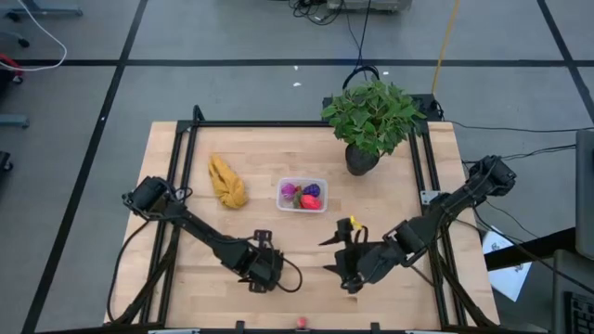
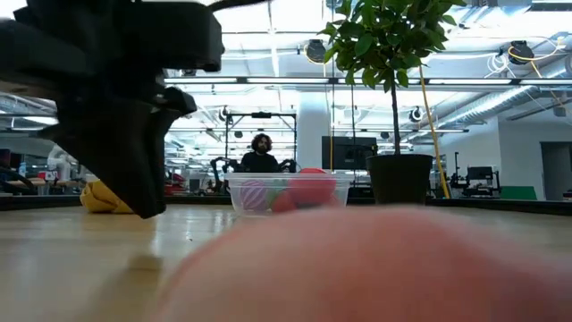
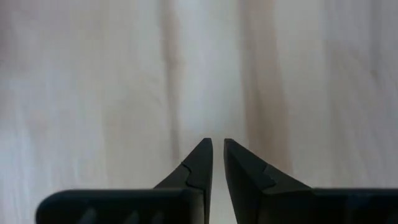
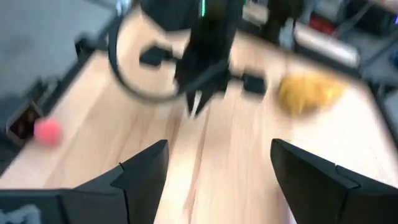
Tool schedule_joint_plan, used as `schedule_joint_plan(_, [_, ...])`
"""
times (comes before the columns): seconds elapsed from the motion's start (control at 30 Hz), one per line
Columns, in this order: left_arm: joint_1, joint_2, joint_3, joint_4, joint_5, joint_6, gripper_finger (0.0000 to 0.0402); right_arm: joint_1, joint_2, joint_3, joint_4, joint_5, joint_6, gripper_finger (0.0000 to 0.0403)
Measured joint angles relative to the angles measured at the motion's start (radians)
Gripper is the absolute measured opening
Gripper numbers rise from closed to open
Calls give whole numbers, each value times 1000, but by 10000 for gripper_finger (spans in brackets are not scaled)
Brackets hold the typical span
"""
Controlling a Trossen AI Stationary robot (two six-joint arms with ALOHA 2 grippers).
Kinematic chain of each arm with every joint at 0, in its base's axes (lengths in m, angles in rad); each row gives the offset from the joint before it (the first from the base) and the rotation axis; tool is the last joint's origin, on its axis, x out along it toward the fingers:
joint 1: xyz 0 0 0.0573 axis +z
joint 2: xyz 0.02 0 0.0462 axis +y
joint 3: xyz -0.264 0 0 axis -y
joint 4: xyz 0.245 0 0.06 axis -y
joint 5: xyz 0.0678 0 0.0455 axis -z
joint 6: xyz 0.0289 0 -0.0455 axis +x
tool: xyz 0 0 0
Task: Pick and placing Produce into tupperware
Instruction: Put the pink peach into the transparent bin
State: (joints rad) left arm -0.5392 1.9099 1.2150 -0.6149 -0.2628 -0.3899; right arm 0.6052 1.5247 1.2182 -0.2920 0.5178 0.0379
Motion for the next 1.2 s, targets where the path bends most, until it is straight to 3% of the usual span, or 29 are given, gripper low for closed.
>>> schedule_joint_plan(0.2, [0, -13, 0, 9, -44, -152, 47, 6, 0, -67, -59, -59, 152, 275])
schedule_joint_plan(0.37, [-3, -58, 0, 22, -80, -285, 47, 5, -1, -181, 107, -210, 186, 275])
schedule_joint_plan(0.63, [-62, -181, 0, 44, -286, -540, 47, 10, 0, -321, 266, -403, 178, 275])
schedule_joint_plan(0.87, [-101, -230, 0, 116, -460, -758, 47, 69, 0, -365, 288, -422, -5, 275])
schedule_joint_plan(1.2, [-82, -228, 0, 327, -572, -770, 47, 78, 0, -415, 625, -419, -223, 275])
